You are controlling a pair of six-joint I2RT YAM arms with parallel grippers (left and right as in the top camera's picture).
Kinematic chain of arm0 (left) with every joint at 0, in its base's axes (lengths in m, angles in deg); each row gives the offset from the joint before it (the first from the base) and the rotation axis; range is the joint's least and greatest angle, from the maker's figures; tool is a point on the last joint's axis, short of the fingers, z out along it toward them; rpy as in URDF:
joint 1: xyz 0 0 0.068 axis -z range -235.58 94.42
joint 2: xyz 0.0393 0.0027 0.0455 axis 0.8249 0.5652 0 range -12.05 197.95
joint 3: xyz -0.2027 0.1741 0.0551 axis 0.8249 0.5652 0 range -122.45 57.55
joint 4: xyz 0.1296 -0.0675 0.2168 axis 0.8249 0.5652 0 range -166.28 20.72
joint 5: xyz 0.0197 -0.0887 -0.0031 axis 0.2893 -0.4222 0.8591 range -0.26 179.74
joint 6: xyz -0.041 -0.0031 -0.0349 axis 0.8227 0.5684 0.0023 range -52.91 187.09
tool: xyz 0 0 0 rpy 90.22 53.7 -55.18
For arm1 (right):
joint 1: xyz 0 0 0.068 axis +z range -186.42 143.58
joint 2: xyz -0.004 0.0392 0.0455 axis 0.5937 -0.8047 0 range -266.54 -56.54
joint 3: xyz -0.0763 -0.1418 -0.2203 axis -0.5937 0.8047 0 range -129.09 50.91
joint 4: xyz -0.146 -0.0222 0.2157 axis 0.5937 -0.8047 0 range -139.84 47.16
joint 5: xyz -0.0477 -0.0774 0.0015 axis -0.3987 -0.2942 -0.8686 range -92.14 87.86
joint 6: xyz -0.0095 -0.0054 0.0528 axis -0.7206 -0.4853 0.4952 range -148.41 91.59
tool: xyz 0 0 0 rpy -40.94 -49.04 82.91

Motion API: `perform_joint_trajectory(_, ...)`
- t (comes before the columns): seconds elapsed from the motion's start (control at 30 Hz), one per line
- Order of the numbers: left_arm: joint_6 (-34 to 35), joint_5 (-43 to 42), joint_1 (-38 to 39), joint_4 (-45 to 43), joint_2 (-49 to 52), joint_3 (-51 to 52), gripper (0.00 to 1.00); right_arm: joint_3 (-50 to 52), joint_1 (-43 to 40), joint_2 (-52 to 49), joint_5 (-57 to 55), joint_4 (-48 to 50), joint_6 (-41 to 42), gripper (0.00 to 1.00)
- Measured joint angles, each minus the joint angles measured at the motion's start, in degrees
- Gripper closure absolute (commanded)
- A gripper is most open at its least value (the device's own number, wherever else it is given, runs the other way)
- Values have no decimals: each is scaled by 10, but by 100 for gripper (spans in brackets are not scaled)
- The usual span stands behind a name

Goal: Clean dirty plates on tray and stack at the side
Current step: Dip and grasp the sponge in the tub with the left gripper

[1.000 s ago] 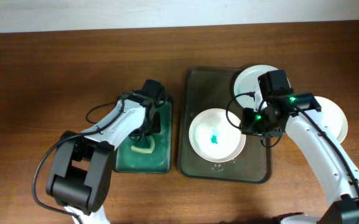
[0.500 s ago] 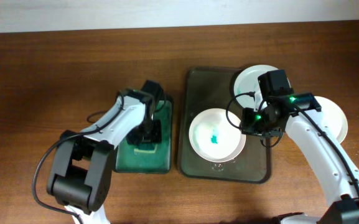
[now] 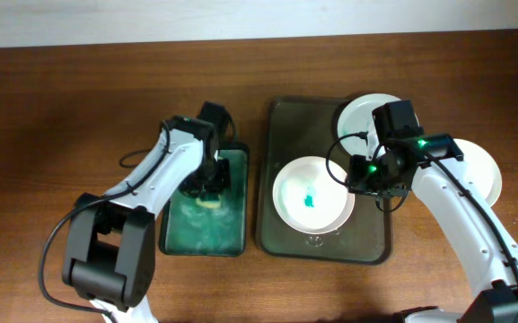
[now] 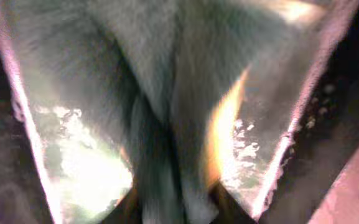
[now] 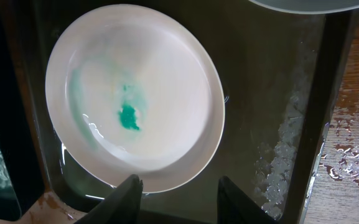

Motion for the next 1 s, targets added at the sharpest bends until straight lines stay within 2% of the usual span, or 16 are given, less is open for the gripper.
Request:
perform_joint_trajectory(0.07,-3,4,-4,4,0,-5,48,0,0,0,0,0,0,59)
perform_joint_trajectory(0.2,-12,8,-5,6,0,-5,46,0,0,0,0,0,0,59)
perform_joint_trajectory(0.37,-14,10,-5,-70,0,26,53,0,0,0,0,0,0,59)
perform_joint_trajectory(0.4,-14,10,-5,-91,0,46,59,0,0,0,0,0,0,59)
perform_joint_trajectory(0.43,-14,11,-5,-109,0,70,80,0,0,0,0,0,0,58)
perform_joint_trajectory(0.47,-14,12,-5,-120,0,83,96,0,0,0,0,0,0,59)
perform_joint_trajectory(0.5,-15,14,-5,-139,0,99,100,0,0,0,0,0,0,58)
perform_joint_trajectory(0.63,-16,18,-5,-149,-4,110,100,0,0,0,-2,0,0,59)
perform_joint_trajectory(0.73,-16,18,-5,-120,-3,100,54,0,0,0,-17,0,12,59)
perform_joint_trajectory(0.77,-17,18,-5,-100,-3,90,41,0,0,0,-19,0,15,59)
perform_joint_trajectory(0.83,-21,18,-5,-86,-3,76,35,0,0,0,-22,-3,16,59)
perform_joint_trajectory(0.87,-19,17,-5,-83,-3,73,34,0,0,0,-24,-7,18,59)
perform_joint_trajectory(0.97,-21,16,-5,-72,-3,68,60,0,0,0,-26,-7,18,59)
perform_joint_trajectory(1.0,-18,16,-5,-73,-3,68,66,0,0,0,-26,-7,18,59)
